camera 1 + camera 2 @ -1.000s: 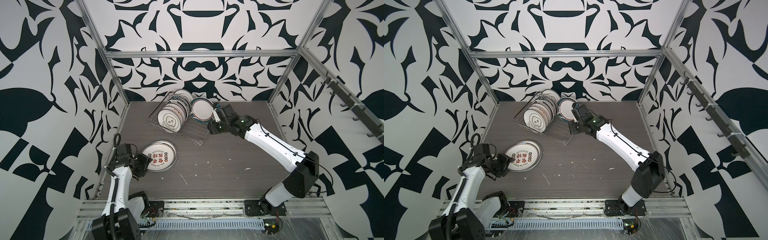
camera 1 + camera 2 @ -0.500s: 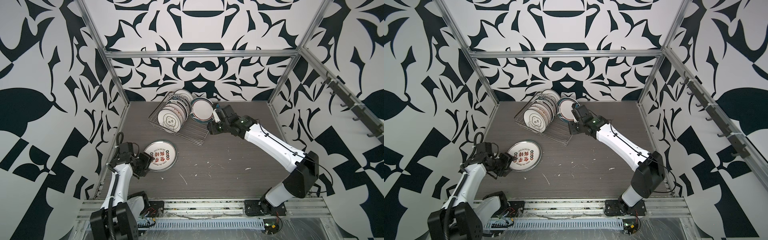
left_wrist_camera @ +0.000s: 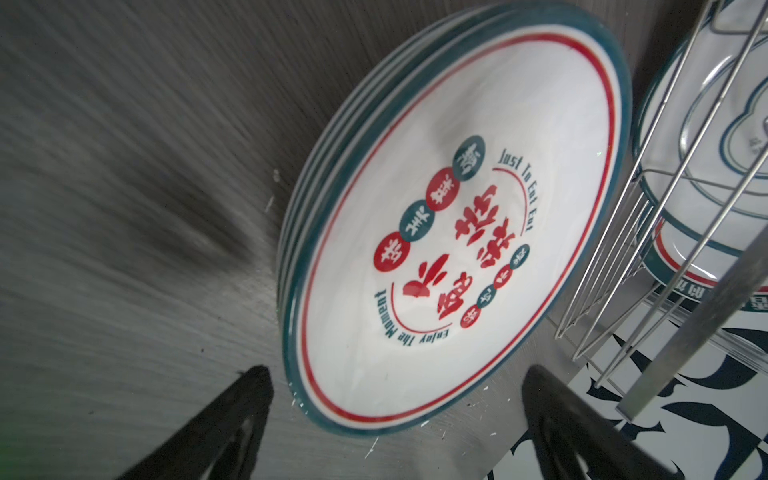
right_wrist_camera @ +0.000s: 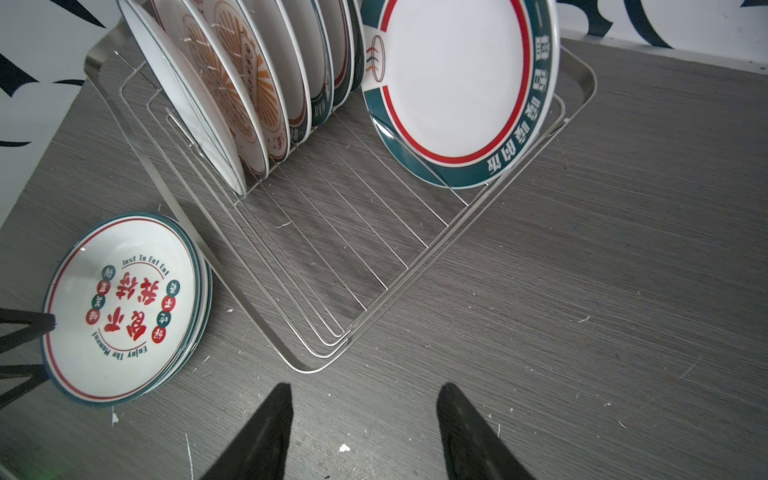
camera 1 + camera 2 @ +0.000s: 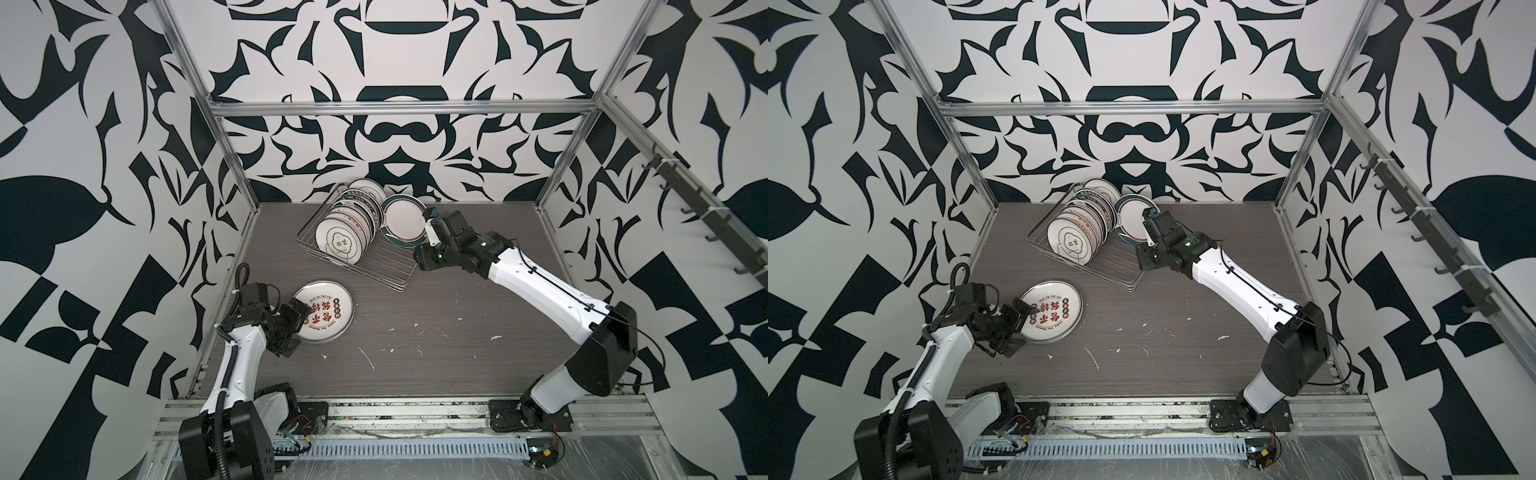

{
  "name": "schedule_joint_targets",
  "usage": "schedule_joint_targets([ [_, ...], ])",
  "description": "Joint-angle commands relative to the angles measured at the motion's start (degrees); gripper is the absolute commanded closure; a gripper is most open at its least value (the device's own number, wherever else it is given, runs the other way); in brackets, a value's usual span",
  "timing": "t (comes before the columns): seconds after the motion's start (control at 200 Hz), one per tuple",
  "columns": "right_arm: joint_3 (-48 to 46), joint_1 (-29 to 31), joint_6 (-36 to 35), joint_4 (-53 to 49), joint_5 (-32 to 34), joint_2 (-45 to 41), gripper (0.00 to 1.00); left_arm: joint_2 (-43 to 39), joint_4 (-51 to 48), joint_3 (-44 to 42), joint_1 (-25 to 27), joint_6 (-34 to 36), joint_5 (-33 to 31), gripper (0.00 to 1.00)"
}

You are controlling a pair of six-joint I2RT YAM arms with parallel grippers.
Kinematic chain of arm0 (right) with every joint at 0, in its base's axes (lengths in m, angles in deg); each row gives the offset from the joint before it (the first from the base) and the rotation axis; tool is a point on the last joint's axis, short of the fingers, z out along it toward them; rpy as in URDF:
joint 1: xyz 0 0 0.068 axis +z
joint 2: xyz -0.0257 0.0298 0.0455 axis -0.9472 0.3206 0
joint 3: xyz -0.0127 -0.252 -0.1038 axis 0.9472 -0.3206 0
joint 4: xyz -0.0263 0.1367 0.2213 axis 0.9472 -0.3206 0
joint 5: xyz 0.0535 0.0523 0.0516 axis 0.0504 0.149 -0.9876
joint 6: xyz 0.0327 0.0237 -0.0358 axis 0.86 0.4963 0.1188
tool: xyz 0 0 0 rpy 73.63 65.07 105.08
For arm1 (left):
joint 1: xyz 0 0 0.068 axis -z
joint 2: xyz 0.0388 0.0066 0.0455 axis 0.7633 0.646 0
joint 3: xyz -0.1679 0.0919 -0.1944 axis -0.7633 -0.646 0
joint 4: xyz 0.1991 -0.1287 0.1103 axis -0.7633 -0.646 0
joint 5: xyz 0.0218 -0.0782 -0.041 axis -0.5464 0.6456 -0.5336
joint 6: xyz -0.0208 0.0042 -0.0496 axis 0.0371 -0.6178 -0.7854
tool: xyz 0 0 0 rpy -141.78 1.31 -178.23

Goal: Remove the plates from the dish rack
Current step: 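Release the plate with the left gripper while the right moves to the rack, then grasp the green-rimmed white plate in the rack with the right gripper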

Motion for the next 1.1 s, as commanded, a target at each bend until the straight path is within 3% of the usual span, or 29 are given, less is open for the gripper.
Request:
schedule_joint_targets([
  [0.0,2.18,-0.55,-1.46,1.35,0.05,1.2,0.4,-1.27,-2.78,2.36,0.19,1.05,-0.11,0.0],
  [0.4,15.51,-6.31,-11.1,5.47,2.35,13.34,0.4,-6.28,-5.94,7.0,0.18,3.6,-1.37,0.01],
  [0.71,32.05,-12.21,-18.93,3.21,-2.36,27.36,0.38,-8.62,-6.2,9.72,0.19,5.87,-1.04,0.01],
  [1.095,40.05,-17.66,-24.31,1.87,-11.75,35.0,0.37,-10.56,-2.91,9.37,0.23,4.99,-0.62,0.01],
])
